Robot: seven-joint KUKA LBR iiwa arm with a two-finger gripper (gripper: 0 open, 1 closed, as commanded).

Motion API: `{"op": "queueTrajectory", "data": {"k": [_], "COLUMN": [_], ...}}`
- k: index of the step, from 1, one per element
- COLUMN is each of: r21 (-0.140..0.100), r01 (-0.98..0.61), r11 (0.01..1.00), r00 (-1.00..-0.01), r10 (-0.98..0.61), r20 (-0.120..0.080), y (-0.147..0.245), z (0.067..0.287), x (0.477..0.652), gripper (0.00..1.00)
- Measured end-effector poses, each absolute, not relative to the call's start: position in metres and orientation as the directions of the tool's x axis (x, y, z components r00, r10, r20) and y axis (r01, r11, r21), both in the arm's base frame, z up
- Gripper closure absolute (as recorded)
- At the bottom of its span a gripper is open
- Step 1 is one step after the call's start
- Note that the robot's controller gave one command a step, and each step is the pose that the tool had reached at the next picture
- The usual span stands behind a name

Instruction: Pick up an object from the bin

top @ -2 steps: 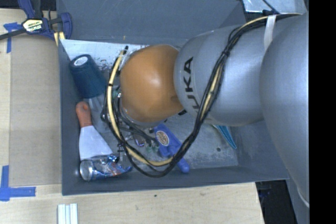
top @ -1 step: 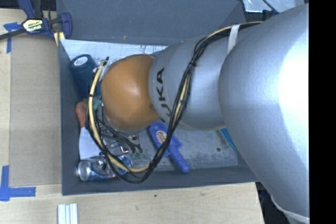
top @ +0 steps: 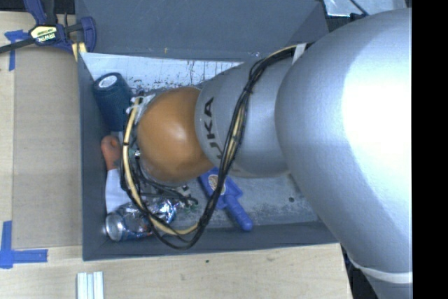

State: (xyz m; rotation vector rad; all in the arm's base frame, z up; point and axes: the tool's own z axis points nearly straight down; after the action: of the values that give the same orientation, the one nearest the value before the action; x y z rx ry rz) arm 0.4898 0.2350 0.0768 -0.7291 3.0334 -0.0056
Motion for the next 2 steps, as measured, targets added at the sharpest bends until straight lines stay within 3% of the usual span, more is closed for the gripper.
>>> {"op": "queueTrajectory", "data": {"k": [1, 2], "r21": [-0.006, -0.006], "r01": [-0.212, -0.211], "r11": [0.977, 0.977], "r00": [-0.977, -0.977], "r10": [-0.212, -0.211], "r20": [0.008, 0.008], "y": [0.2139, 0.2139], "z": [0.0763, 0.0763], "x": [0.4891, 0.4892], "gripper": [1.0, 1.0]}}
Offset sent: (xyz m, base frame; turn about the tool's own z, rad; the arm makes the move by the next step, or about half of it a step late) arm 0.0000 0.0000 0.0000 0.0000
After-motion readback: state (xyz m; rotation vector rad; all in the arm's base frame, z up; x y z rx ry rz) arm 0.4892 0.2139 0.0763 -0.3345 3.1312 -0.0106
